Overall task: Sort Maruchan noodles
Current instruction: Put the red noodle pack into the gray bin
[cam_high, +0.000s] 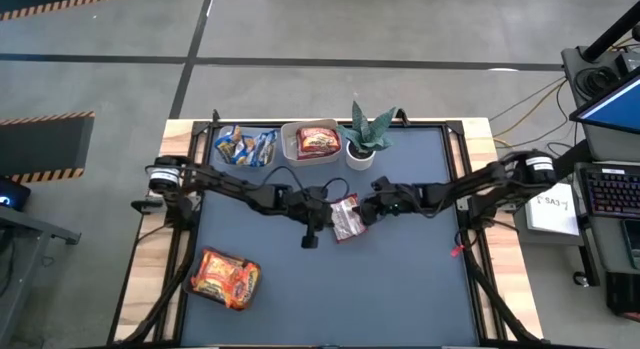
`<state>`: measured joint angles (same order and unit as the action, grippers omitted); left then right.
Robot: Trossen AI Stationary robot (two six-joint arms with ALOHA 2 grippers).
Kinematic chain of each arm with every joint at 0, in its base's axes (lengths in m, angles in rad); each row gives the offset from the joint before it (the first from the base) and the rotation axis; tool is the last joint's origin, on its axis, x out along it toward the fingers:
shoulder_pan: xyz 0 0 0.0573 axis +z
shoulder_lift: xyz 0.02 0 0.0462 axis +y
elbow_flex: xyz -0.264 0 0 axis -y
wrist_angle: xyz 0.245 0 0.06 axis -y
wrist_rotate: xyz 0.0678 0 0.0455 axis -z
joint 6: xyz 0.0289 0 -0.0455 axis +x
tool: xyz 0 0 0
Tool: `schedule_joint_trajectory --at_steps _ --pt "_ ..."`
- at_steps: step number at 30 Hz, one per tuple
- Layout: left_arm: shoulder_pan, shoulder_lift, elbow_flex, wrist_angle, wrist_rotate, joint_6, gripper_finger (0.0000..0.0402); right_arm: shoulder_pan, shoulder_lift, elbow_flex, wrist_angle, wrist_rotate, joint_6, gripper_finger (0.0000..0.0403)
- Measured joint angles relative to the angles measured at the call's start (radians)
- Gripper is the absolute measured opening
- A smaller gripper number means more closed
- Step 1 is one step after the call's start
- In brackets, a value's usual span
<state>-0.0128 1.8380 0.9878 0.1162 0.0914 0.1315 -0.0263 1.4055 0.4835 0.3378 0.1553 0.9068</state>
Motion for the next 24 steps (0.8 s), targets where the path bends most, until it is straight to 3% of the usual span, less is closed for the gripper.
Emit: schedule_joint_trajectory --at_steps 14,24 --pt "0.030 0.105 0.000 0.070 0.008 -0.058 0.0000 -0.064 0.136 0.044 0.083 -0.193 -0.015 0.0343" --pt "0.038 0.166 0.003 0.093 0.011 -0.072 0.0000 -0.072 0.238 0.082 0.305 -0.347 -0.042 0.0335"
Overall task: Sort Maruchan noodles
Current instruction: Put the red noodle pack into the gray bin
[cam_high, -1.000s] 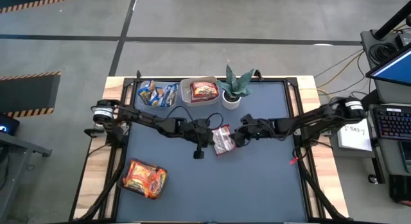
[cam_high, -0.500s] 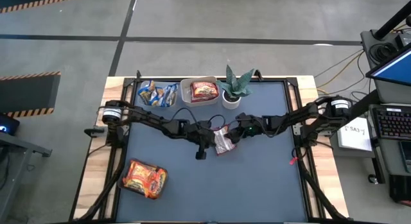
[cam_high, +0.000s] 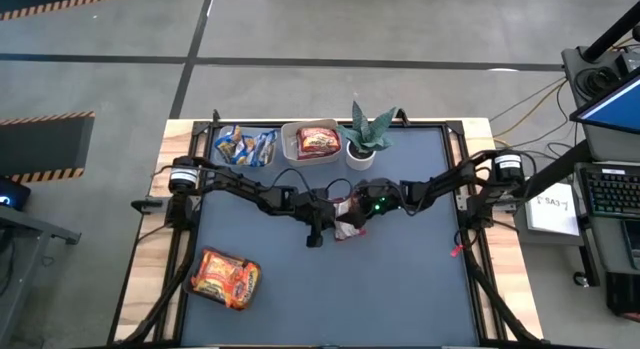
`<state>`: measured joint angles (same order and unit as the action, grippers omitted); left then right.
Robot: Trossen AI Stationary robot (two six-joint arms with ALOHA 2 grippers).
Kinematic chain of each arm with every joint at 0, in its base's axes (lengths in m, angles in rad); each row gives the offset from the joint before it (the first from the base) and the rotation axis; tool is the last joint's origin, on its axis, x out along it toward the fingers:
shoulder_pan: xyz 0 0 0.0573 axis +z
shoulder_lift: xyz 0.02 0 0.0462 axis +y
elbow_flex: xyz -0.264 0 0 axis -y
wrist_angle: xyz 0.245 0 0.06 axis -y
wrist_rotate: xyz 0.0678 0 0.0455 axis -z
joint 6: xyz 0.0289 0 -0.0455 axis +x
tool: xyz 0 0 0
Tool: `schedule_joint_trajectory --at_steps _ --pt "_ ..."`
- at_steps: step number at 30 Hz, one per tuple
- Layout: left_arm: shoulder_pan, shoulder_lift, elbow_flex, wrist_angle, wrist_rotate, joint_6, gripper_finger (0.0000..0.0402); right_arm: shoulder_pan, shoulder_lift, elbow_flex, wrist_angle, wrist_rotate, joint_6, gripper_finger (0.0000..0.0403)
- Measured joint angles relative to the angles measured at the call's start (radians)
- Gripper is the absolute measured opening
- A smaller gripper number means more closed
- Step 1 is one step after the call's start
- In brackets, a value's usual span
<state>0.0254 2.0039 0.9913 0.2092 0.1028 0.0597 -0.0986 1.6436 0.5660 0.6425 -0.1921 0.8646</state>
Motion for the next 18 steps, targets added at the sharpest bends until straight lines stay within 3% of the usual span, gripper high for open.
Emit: schedule_joint_trajectory --at_steps 18 --pt "0.000 -0.007 -0.003 0.011 -0.004 0.000 0.0000 0.000 0.028 0.032 -0.009 0.009 -0.015 0.0316"
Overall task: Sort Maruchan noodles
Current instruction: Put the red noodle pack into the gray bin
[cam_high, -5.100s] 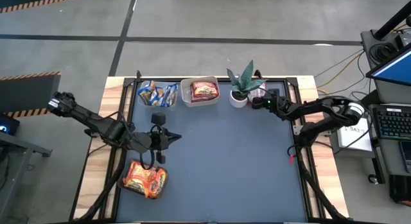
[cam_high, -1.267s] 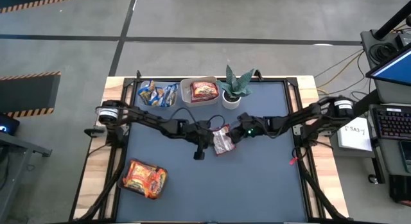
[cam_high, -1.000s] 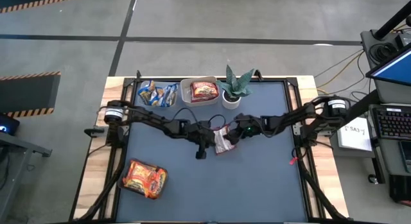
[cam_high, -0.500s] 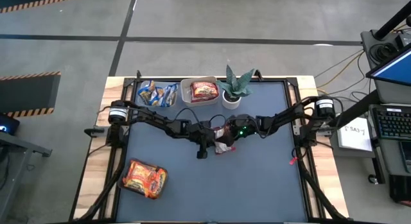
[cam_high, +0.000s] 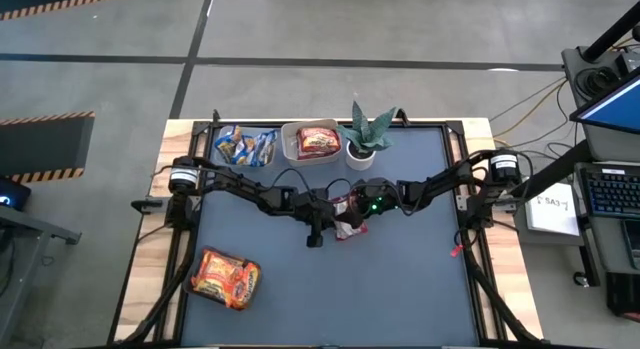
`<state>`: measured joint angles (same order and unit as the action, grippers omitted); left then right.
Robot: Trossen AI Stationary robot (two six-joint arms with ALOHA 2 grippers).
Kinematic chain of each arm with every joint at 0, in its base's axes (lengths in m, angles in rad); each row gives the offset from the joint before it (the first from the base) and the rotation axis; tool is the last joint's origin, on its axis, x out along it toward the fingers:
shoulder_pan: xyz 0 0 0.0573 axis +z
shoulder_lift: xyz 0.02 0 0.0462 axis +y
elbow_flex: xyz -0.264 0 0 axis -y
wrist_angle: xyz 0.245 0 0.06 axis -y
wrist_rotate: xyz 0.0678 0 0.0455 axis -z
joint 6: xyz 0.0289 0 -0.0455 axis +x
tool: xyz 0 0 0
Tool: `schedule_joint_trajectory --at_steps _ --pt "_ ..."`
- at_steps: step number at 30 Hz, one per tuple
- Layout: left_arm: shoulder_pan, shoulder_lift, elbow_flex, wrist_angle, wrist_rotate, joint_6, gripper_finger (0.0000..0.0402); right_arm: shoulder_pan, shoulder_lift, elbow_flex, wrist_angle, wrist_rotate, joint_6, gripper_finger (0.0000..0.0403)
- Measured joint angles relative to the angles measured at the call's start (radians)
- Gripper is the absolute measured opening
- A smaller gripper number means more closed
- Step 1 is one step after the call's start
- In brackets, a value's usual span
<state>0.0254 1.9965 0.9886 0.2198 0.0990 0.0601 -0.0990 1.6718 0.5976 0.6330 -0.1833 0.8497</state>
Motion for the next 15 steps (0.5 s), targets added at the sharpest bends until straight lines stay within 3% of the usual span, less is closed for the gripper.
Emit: schedule_joint_trajectory --at_steps 9,15 --pt "0.000 -0.030 -0.003 -0.033 -0.004 0.000 0.0000 0.000 -0.002 0.000 0.000 0.003 -0.032 0.0217" --pt "0.001 -0.082 -0.004 -0.147 -0.034 0.001 0.0000 0.000 -0.032 -0.001 -0.009 0.000 -0.093 0.0190"
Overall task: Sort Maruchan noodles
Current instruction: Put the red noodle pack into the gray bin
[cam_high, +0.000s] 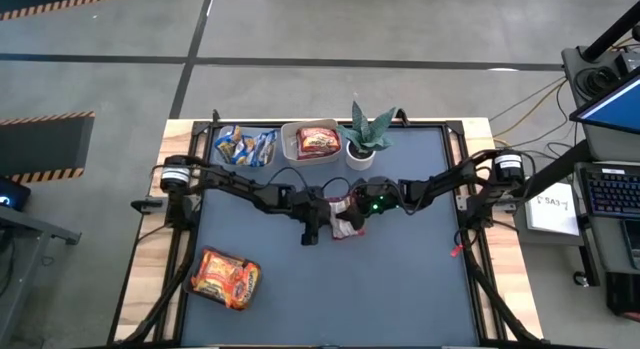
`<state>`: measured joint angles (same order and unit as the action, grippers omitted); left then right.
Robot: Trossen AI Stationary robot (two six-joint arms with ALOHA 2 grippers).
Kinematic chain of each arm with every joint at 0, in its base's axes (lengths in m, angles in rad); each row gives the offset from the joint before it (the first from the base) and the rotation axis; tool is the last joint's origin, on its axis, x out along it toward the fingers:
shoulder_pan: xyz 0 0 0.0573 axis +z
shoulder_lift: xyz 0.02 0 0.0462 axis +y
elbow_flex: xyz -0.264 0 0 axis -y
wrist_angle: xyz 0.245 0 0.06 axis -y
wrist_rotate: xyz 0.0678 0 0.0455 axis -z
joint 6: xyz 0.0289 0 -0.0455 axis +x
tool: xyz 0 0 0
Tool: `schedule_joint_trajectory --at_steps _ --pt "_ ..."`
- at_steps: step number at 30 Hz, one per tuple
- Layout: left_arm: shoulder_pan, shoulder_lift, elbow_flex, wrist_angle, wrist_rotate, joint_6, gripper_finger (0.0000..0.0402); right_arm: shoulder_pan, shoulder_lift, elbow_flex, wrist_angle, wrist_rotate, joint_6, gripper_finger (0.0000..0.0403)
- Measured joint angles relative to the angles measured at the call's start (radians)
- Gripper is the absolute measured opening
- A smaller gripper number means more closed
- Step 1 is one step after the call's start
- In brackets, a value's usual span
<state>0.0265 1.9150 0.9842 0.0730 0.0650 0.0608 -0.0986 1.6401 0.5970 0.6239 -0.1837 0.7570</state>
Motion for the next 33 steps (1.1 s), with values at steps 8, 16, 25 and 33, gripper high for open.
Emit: schedule_joint_trajectory --at_steps 8,16,25,33 --pt "0.000 -0.108 -0.001 -0.136 -0.063 0.008 0.0000 0.002 -0.106 0.078 -0.243 0.112 -0.184 0.0177" --pt "-0.011 -0.266 -0.061 -0.158 -0.060 -0.003 0.0000 0.058 -0.145 0.319 -0.786 0.484 -0.489 0.0176" --pt "-0.014 -0.490 -0.271 0.068 -0.058 -0.057 0.0000 0.109 -0.113 0.447 -0.860 0.602 -0.736 0.0178" --pt "-0.014 -0.658 -0.413 0.282 -0.058 -0.111 0.0000 0.108 -0.001 0.494 -0.863 0.603 -0.763 0.0189"
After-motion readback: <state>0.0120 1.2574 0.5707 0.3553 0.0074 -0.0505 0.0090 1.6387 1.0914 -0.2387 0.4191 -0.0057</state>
